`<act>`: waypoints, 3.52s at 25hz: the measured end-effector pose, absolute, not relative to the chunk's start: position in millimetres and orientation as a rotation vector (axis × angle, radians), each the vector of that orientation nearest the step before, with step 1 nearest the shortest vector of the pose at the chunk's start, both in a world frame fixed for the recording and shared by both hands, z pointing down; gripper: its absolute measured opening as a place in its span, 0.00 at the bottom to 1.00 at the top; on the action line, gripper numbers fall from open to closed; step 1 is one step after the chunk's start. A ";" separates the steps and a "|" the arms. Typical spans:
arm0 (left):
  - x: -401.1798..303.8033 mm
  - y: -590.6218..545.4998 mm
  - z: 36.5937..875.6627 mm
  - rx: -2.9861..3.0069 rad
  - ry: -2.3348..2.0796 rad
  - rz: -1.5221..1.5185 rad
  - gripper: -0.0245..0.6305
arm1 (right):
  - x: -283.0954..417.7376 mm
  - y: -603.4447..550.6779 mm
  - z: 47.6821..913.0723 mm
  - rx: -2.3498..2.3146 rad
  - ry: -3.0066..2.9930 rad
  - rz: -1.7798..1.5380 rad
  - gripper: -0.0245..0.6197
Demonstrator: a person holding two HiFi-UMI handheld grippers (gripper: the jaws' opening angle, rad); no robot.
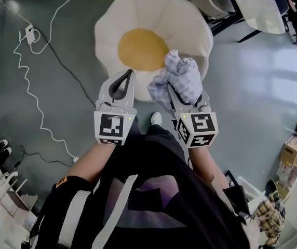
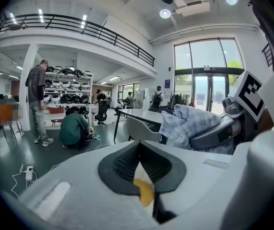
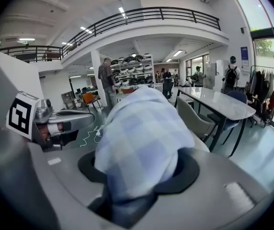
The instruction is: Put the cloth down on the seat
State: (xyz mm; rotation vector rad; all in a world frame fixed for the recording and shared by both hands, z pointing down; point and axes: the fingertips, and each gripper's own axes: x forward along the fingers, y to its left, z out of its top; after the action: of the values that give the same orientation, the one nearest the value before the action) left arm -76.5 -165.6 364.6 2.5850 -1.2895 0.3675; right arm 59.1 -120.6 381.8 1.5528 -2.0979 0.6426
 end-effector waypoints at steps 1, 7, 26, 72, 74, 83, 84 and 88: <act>-76.5 -171.2 370.8 2.586 -1.278 0.378 0.04 | 58.4 -124.8 387.1 1.546 -2.091 0.646 0.40; -59.3 -196.6 403.4 2.581 -1.259 0.435 0.04 | 68.3 -151.0 427.5 1.476 -2.068 0.685 0.41; -0.1 -238.0 584.2 2.383 -1.332 0.647 0.04 | 122.8 -212.7 629.9 1.226 -2.033 0.744 0.41; -13.1 -266.2 875.3 2.330 -1.209 0.836 0.04 | 116.1 -222.3 972.3 1.120 -1.767 0.921 0.46; -11.5 -268.7 872.4 2.332 -1.213 0.827 0.04 | 119.2 -220.9 976.6 1.095 -1.752 0.931 0.49; -0.4 -267.9 830.7 2.361 -1.191 0.806 0.04 | 138.0 -214.5 952.8 1.116 -1.705 0.959 0.55; -0.5 -265.9 823.3 2.358 -1.187 0.809 0.04 | 139.7 -213.5 943.0 1.127 -1.701 0.957 0.55; 2.1 -262.5 779.9 2.378 -1.178 0.805 0.04 | 139.3 -214.1 887.3 1.173 -1.720 0.952 0.55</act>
State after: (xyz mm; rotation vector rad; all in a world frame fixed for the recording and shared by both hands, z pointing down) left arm 2.1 -262.5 779.9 2.3782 -1.1777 0.8049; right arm 139.3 -214.1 887.3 1.1729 -1.7198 0.9522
